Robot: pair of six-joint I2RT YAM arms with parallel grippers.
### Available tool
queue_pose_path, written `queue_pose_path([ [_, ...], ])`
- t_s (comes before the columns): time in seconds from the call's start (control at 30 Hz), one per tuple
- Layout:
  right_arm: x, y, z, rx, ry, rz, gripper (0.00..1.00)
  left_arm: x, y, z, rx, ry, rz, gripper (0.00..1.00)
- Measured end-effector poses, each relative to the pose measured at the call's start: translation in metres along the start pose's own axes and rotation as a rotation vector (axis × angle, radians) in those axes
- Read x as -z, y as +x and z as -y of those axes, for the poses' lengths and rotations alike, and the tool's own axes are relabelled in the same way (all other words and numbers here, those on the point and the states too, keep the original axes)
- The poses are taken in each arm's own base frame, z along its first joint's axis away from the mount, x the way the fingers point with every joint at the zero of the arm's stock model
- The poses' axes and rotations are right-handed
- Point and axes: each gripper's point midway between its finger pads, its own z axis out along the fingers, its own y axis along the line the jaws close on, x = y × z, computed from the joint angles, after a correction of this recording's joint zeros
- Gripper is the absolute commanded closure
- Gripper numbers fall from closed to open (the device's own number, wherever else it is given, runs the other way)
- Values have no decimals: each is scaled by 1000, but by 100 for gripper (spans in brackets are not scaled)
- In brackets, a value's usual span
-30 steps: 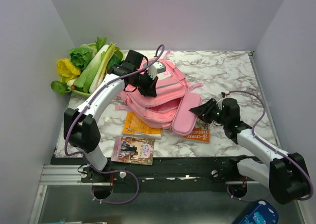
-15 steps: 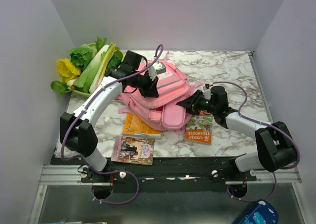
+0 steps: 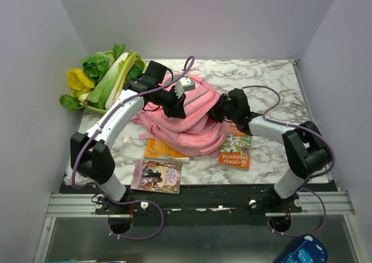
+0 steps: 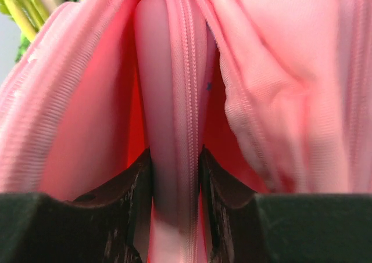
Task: Pack the student bag
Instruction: Place the stationery in the student bag.
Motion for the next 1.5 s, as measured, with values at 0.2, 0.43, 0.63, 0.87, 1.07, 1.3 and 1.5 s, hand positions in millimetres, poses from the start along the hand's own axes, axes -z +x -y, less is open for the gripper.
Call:
queue_pose_path([
  [0.2,-27,38,-22,91,59,-20,29,2,4,3,23,13,-12,100],
  [0.43,-10,50,-4,192,147,-55,24,2,5,6,40,22,-13,100],
  [0.63,45,56,21,365,227,-75,29,-1,-1,11,61,38,6,100],
  [0.87,126,55,-34,570,25,85,34,-14,0,7,104,46,-2,100],
  [1.07,144,93,-48,721,-66,83,34,-41,8,6,137,72,-49,100],
  [1.3,114,146,-16,896,83,-8,29,-54,2,6,136,65,-57,100],
  [1.5,95,151,-16,990,199,66,33,-52,-12,2,123,44,-34,100],
])
